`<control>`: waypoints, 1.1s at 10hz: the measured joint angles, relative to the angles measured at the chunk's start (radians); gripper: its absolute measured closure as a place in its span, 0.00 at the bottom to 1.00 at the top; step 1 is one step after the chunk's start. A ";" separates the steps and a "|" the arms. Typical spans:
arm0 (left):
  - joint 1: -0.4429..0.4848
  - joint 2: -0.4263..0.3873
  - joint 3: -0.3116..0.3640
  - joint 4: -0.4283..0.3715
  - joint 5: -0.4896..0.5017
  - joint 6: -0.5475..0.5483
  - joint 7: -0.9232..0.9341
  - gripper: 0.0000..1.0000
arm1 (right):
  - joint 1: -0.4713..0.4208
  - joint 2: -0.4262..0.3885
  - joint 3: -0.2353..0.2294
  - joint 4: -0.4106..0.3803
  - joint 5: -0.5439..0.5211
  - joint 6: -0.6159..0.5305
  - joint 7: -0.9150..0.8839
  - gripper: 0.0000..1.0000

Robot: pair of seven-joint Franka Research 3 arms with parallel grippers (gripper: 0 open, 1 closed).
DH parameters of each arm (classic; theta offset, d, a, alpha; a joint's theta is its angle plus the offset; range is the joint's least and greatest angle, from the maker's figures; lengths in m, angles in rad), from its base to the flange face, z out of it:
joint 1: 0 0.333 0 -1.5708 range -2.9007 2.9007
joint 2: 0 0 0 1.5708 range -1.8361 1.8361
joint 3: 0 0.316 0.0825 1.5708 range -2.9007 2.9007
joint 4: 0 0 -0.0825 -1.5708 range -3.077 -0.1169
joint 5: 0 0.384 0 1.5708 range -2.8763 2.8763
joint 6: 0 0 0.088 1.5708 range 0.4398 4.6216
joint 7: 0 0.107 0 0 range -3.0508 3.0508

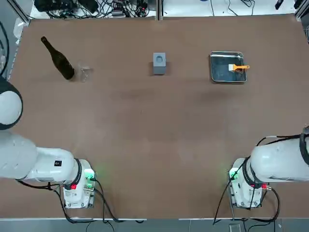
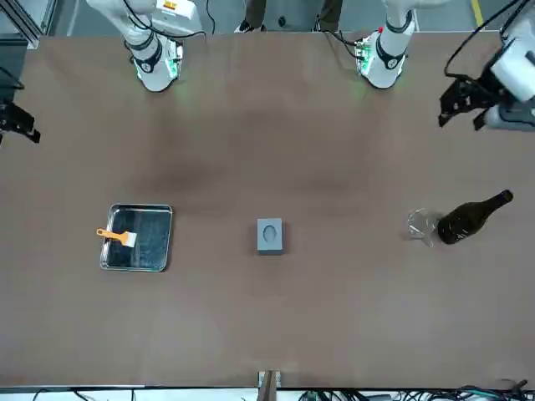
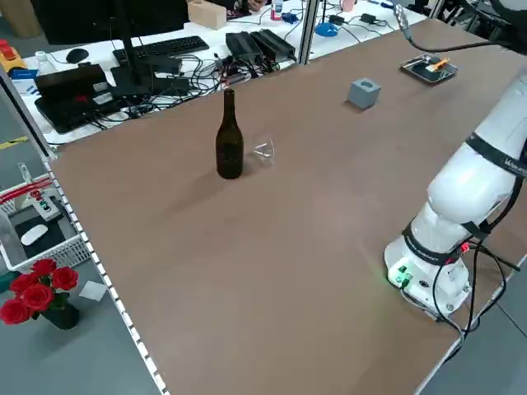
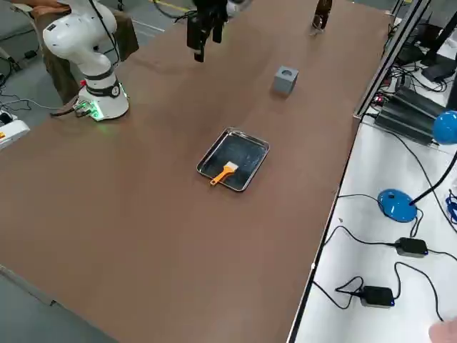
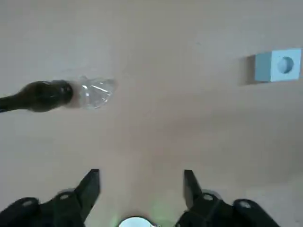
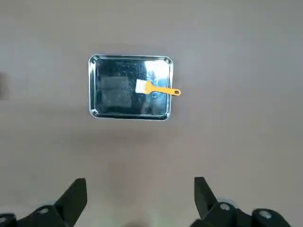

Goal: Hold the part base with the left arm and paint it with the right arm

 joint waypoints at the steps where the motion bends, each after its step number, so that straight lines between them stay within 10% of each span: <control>1: -0.001 0.034 -0.026 -0.001 -0.001 0.023 0.000 0.47 | -0.003 0.037 -0.066 -0.002 0.058 0.013 -0.067 0.00; 3: -0.001 0.117 -0.088 -0.003 -0.004 0.110 0.000 0.77 | -0.010 0.142 -0.219 -0.006 0.224 0.033 -0.225 0.00; 5: -0.002 0.204 -0.165 -0.003 -0.005 0.183 0.000 0.82 | -0.017 0.274 -0.331 -0.011 0.397 0.038 -0.347 0.00; 11: -0.137 0.445 -0.249 -0.004 -0.006 0.354 -0.001 0.99 | -0.146 0.649 -0.360 -0.005 0.857 -0.007 -0.686 0.00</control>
